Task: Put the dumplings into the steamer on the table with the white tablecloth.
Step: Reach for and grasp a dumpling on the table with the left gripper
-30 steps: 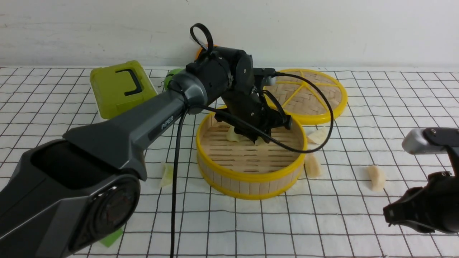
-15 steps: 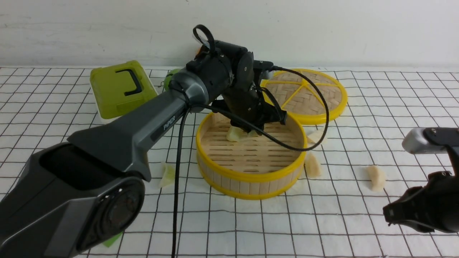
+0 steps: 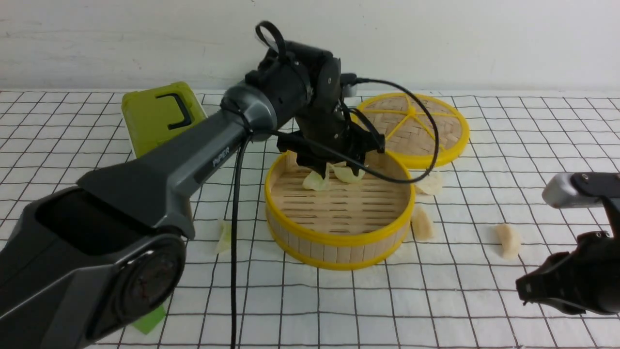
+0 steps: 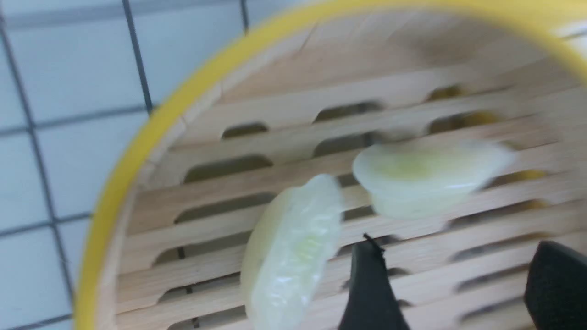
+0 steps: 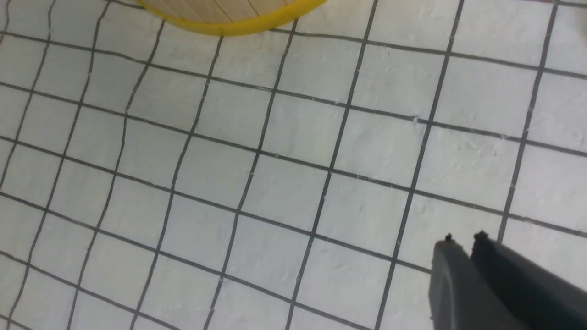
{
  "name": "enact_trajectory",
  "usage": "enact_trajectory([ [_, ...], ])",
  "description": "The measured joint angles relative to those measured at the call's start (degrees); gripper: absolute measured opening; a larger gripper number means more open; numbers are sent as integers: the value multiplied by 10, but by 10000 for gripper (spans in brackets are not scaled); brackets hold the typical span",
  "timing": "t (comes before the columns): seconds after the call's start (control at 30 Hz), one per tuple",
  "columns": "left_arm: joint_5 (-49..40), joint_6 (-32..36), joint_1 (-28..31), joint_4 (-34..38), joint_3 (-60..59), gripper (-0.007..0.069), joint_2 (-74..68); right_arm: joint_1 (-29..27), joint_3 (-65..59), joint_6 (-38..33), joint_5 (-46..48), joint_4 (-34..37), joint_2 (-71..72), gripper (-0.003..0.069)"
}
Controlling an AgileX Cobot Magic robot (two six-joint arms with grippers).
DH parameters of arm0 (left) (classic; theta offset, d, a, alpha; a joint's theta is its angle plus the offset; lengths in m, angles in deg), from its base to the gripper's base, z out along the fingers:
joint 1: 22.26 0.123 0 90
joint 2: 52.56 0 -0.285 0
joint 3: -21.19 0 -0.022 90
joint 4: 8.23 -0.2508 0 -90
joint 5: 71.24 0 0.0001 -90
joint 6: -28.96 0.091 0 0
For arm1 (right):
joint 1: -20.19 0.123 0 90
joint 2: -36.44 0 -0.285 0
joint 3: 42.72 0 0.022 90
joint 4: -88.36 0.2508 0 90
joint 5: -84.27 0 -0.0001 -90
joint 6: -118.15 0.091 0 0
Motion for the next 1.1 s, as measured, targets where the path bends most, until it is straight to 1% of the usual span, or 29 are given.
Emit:
enact_trajectory([
  [0.2, 23, 8, 0, -15, 1, 407, 83, 0, 0, -2, 0, 6, 0, 57],
  [0.27, 43, 8, 0, -17, 3, 355, 100, 0, 0, -2, 0, 11, 0, 57],
  [0.3, 44, 8, 0, -17, 3, 345, 100, 0, 0, -2, 0, 11, 0, 57],
  [0.5, 65, 27, 0, -5, 0, 90, 24, 0, 0, -2, 1, 21, 0, 57],
  [0.53, 65, 28, 0, -5, 1, 81, 24, 0, 0, -2, 1, 21, 0, 57],
  [0.57, 68, 38, 0, 2, 0, 24, 2, 0, 0, -2, 1, 21, 0, 57],
  [0.6, 73, 45, 0, 9, 0, -13, -10, 0, 0, -2, 2, 21, 0, 57],
  [0.87, 152, 60, -1, 26, -2, -13, -39, 0, 0, -2, 2, 22, 0, 57],
  [1.1, 159, 68, -10, 30, -2, -13, -66, 0, 0, -2, 2, 23, 0, 58],
])
